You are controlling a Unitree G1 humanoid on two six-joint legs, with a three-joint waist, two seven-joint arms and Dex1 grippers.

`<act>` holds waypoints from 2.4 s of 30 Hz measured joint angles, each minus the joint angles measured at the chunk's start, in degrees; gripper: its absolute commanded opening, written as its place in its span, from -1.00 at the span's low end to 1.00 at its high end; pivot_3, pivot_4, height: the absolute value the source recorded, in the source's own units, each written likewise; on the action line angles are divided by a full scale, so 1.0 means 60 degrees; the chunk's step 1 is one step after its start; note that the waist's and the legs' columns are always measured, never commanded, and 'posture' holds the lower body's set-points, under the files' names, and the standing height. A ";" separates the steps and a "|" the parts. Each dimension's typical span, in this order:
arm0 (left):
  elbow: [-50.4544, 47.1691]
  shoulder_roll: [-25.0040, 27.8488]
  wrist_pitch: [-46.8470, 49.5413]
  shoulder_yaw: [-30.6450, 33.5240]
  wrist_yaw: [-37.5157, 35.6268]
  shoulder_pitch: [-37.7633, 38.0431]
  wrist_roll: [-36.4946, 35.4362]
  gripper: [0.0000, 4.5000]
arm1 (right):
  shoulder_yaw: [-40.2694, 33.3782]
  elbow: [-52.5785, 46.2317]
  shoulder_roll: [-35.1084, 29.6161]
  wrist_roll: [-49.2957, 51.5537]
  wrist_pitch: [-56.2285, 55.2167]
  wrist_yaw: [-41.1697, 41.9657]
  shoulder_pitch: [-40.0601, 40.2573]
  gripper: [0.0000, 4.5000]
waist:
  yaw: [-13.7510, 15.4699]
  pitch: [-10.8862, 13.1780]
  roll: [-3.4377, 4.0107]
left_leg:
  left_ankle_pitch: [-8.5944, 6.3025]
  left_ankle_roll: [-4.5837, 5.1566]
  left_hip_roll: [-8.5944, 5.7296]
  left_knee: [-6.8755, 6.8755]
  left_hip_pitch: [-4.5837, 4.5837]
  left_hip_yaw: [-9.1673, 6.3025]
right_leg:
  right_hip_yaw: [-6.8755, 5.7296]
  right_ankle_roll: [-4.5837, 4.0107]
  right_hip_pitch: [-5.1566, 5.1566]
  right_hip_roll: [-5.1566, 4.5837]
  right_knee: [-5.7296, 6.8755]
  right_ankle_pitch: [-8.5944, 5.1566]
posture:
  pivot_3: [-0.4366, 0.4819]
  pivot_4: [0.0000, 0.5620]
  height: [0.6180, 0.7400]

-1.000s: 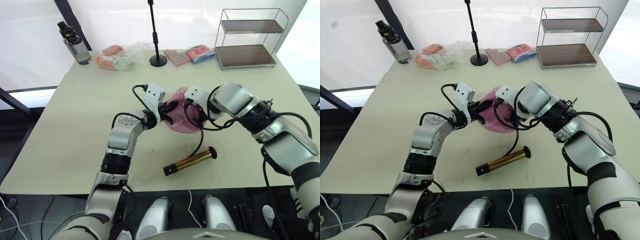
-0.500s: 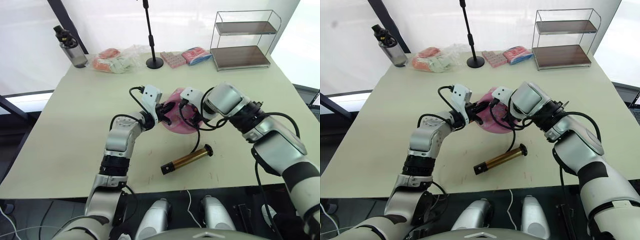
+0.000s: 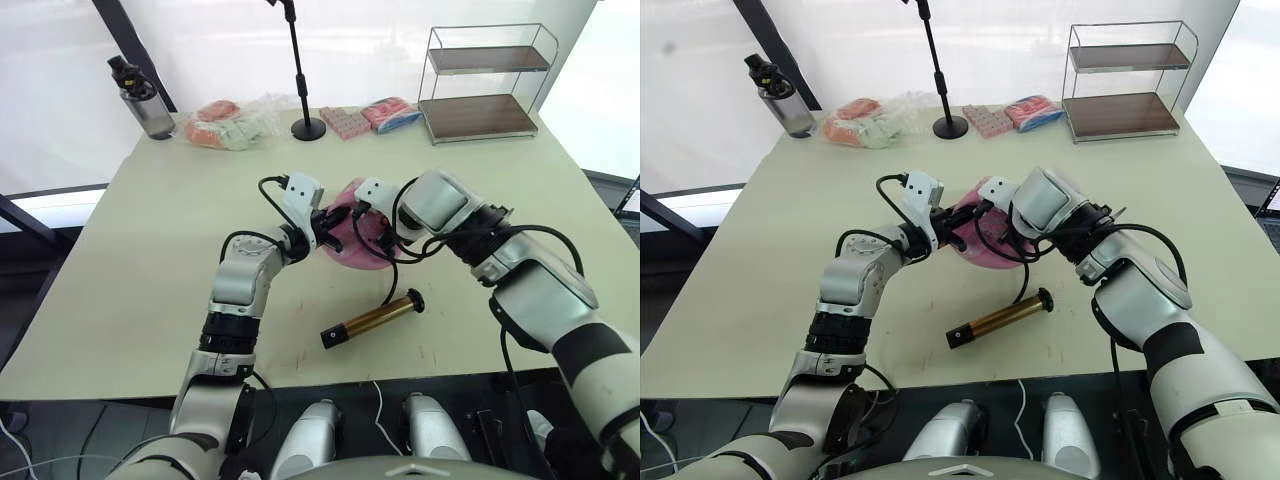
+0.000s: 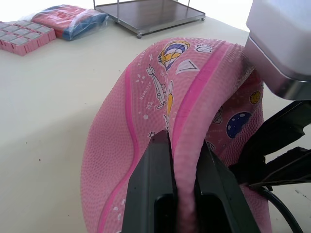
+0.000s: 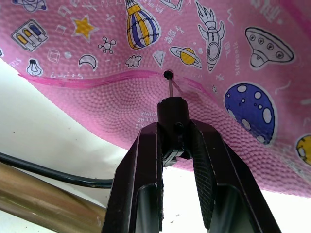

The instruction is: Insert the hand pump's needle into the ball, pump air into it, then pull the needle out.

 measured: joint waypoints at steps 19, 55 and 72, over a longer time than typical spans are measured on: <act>0.0000 0.0001 -0.0002 0.0090 0.0129 0.0101 0.0007 -0.96 | 0.0113 0.0709 0.0424 -0.0933 -0.0967 0.0346 -0.0065 -0.86 | -0.0050 -0.0060 0.0000 | 0.0009 -0.0015 0.0002 -0.0039 0.0032 -0.0002 | 0.0019 -0.0004 0.0001 0.0011 0.0000 0.0002 | -0.05 -0.47 1.00; 0.0100 0.0003 -0.0132 0.0081 0.0072 0.0172 0.0019 -0.96 | -0.0047 -0.0123 0.0005 -0.1860 -0.1797 0.1412 0.0602 -0.86 | 0.0008 -0.0140 -0.0002 | 0.0019 -0.0032 0.0000 -0.0088 0.0045 -0.0030 | 0.0018 -0.0010 -0.0003 0.0025 -0.0023 0.0004 | -0.05 -0.47 1.00; 0.0356 0.0003 -0.0390 -0.0016 -0.0063 0.0076 0.0024 -0.96 | -0.0278 -0.1171 -0.0646 -0.1815 -0.2005 0.1494 0.1173 -0.86 | 0.0047 -0.0133 0.0006 | 0.0020 -0.0033 -0.0008 -0.0095 0.0031 -0.0043 | 0.0004 -0.0010 -0.0004 0.0017 -0.0040 0.0004 | -0.05 -0.47 1.00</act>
